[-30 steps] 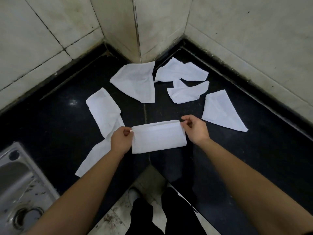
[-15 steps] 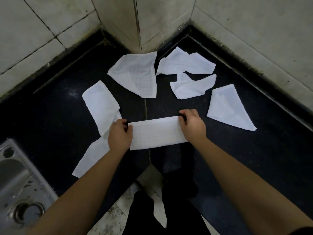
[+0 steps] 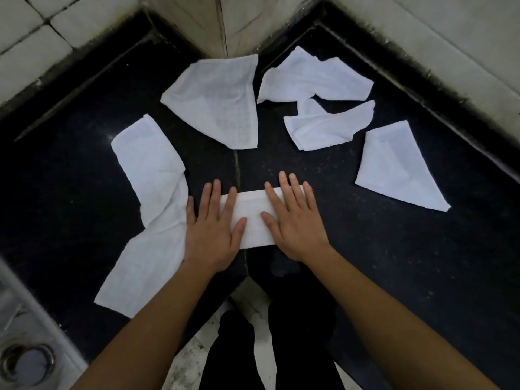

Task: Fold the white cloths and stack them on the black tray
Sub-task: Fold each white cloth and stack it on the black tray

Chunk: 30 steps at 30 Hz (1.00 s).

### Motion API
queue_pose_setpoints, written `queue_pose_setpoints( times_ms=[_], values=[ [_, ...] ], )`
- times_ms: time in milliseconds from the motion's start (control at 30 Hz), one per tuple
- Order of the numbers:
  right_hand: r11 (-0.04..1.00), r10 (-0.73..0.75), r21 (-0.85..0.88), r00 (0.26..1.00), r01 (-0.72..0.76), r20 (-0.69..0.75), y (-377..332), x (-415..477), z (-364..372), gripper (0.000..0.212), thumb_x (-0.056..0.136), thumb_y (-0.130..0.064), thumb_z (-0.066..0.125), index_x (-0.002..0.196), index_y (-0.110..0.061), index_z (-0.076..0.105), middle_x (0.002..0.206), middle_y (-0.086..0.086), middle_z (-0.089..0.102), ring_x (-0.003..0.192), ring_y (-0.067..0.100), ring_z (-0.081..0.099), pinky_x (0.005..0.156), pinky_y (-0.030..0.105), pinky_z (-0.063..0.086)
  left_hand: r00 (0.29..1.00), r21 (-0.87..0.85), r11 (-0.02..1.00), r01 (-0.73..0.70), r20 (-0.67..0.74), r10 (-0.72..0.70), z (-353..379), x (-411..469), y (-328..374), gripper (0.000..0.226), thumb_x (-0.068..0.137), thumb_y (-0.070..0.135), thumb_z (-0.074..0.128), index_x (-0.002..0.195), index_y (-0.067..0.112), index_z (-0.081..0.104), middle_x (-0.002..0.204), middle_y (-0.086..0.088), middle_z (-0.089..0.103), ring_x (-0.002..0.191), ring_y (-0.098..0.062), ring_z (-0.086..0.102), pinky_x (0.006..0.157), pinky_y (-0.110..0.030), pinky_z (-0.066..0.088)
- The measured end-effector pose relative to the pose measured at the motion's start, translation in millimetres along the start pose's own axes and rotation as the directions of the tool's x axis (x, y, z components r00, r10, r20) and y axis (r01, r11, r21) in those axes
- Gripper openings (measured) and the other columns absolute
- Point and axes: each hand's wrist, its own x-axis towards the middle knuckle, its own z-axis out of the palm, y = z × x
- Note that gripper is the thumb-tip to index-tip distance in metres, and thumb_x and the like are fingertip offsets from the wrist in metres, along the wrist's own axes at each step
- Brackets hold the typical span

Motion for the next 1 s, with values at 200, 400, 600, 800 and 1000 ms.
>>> queue_pose_setpoints(
  times_ms=[200,400,600,800,1000],
  values=[
    [0.942,0.306,0.199,0.933,-0.269,-0.190,-1,-8,-3,0.068,0.103,-0.054,0.035,0.153,-0.007,0.033,0.162,0.015,0.026,0.150,0.030,0.022,0.122,0.051,0.016,0.999,0.007,1.000,-0.011,-0.037,0.011,6,1,-1,0.071,0.100,0.059,0.018,0.159,0.020,0.017,0.165,-0.015,0.011,0.153,-0.031,0.008,0.121,-0.057,0.010],
    [0.820,0.564,0.216,0.813,-0.531,-0.145,17,-21,-25,0.055,0.093,-0.056,0.059,0.119,-0.008,0.062,0.115,0.014,0.059,0.103,0.033,0.056,0.082,0.044,0.045,0.999,0.012,1.000,0.002,-0.053,-0.001,7,2,0,0.073,0.098,0.061,0.020,0.159,0.021,0.016,0.165,-0.015,0.011,0.153,-0.031,0.006,0.121,-0.057,0.009],
    [0.725,0.580,0.359,0.802,-0.588,0.143,25,-9,-45,0.038,0.092,-0.055,0.062,0.101,-0.018,0.067,0.096,0.000,0.065,0.089,0.021,0.061,0.072,0.030,0.042,0.999,0.005,1.000,-0.002,-0.050,0.002,8,-1,1,0.073,0.098,0.061,0.019,0.159,0.021,0.014,0.165,-0.015,0.010,0.153,-0.031,0.005,0.121,-0.058,0.009],
    [0.273,0.555,0.752,0.737,-0.599,0.386,42,-7,-50,0.041,0.075,-0.054,0.081,0.100,-0.023,0.070,0.090,-0.008,0.075,0.083,0.010,0.072,0.077,0.031,0.060,0.998,-0.010,1.000,-0.004,-0.058,0.003,7,0,0,0.075,0.097,0.064,0.018,0.159,0.022,0.015,0.165,-0.014,0.010,0.153,-0.030,0.006,0.121,-0.057,0.008],
    [-0.007,0.366,0.801,0.744,-0.599,0.559,43,-14,-65,0.031,0.085,-0.033,0.079,0.106,-0.011,0.074,0.088,-0.001,0.079,0.078,0.009,0.075,0.065,0.019,0.059,1.000,-0.005,1.000,0.002,-0.025,-0.002,7,0,0,0.078,0.096,0.067,0.010,0.159,0.022,0.008,0.166,-0.013,0.004,0.153,-0.028,-0.001,0.121,-0.058,0.005]
  ],
)
